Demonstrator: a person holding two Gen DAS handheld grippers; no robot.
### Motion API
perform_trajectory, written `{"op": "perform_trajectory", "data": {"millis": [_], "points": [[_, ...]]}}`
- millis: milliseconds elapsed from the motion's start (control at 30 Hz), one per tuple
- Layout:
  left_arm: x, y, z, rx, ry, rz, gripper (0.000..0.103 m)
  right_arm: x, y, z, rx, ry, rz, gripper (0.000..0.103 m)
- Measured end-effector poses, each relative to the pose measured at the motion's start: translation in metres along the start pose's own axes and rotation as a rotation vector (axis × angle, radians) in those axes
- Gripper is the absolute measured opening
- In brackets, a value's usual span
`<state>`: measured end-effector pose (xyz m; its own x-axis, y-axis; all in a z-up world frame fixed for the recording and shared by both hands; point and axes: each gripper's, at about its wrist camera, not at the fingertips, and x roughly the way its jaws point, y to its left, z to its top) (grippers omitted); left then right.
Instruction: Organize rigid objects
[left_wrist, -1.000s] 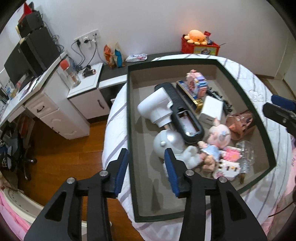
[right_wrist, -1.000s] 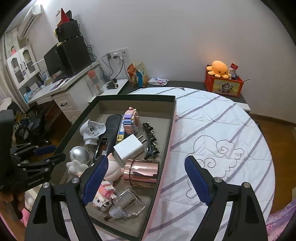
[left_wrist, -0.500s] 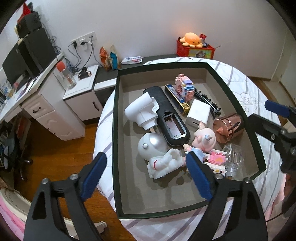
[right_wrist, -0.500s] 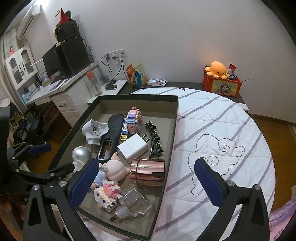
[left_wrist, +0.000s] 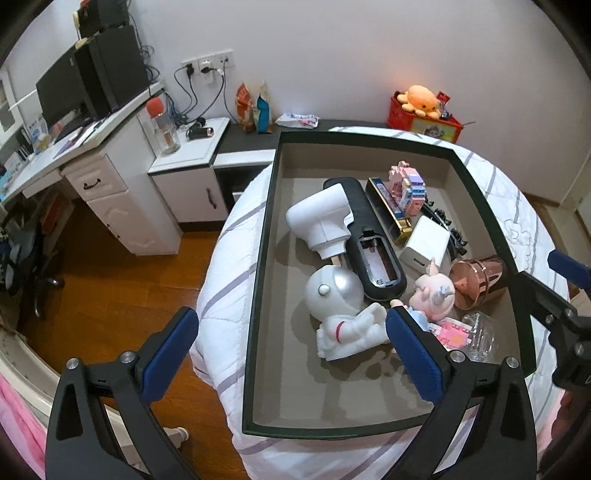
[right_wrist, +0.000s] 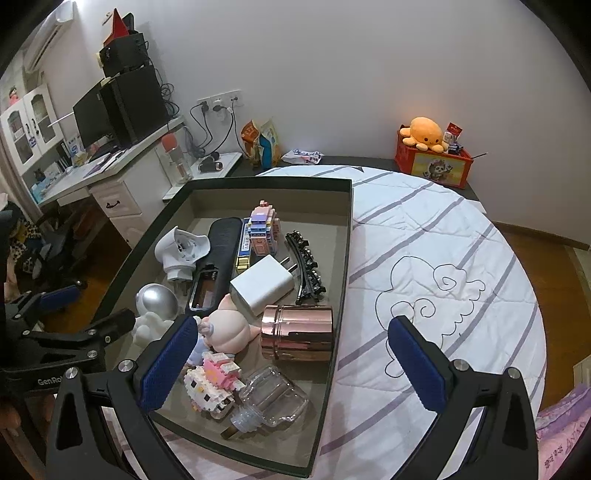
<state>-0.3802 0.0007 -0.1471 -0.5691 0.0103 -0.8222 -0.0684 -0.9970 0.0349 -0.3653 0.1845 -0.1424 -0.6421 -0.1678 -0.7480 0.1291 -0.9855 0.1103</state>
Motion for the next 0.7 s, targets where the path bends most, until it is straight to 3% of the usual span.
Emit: {"op": "perform_trajectory", "data": {"millis": [233, 467, 700], "points": [[-0.008, -0.005, -0.007, -0.003, -0.009, -0.001, 0.102, -0.009, 0.005, -0.003, 0.0, -0.015, -0.017, 0.103], [-0.045, -0.006, -0.014, -0.029, -0.104, -0.012, 0.102, -0.037, 0.008, -0.011, 0.006, -0.076, -0.039, 0.103], [-0.095, -0.017, -0.032, 0.02, -0.211, -0.035, 0.102, -0.085, 0.01, -0.026, 0.008, -0.179, -0.054, 0.103]]}}
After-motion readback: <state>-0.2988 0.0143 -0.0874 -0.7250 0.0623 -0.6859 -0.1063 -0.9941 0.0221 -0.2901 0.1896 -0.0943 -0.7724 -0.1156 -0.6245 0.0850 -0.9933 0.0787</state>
